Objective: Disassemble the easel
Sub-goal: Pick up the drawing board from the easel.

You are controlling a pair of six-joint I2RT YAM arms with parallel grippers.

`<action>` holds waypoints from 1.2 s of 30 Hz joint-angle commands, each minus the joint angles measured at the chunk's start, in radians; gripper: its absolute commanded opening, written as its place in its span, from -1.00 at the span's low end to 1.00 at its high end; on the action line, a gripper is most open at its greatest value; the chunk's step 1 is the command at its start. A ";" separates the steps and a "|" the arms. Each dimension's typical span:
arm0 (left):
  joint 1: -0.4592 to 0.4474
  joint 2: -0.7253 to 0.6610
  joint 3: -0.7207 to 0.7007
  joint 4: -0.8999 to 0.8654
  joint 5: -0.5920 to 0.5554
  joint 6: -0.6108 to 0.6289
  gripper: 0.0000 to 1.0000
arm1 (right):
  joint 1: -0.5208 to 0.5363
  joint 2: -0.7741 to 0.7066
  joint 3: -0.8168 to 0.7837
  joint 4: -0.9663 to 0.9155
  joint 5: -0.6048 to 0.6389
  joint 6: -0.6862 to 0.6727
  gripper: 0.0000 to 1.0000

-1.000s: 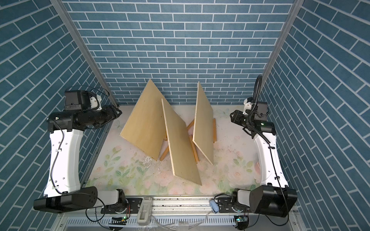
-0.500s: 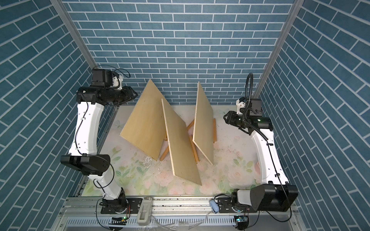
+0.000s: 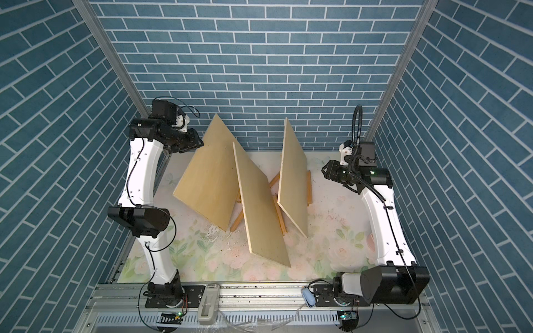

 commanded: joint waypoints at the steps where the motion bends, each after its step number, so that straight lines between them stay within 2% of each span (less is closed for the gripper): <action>1: -0.013 0.031 0.034 -0.017 0.018 0.011 -0.24 | 0.005 0.006 0.012 -0.011 0.021 -0.010 0.05; 14: -0.039 0.090 0.063 -0.063 -0.036 0.019 -0.29 | 0.005 0.029 0.022 -0.001 0.012 -0.007 0.06; 25: -0.047 0.112 0.064 -0.063 -0.038 0.013 -0.59 | 0.006 0.041 0.018 -0.007 0.010 -0.014 0.06; 28: -0.049 0.114 0.064 -0.065 -0.034 0.012 -0.73 | 0.006 0.046 0.018 -0.007 0.006 -0.015 0.06; 29: -0.049 0.115 0.063 -0.067 -0.033 0.011 -0.85 | 0.006 0.047 0.017 -0.006 0.004 -0.015 0.06; 33: -0.051 0.110 0.063 -0.062 -0.032 0.006 -1.00 | 0.007 0.052 0.013 -0.005 0.001 -0.018 0.06; 36: -0.053 0.103 0.063 -0.051 -0.024 0.005 -1.00 | 0.006 0.054 0.010 -0.005 -0.002 -0.018 0.05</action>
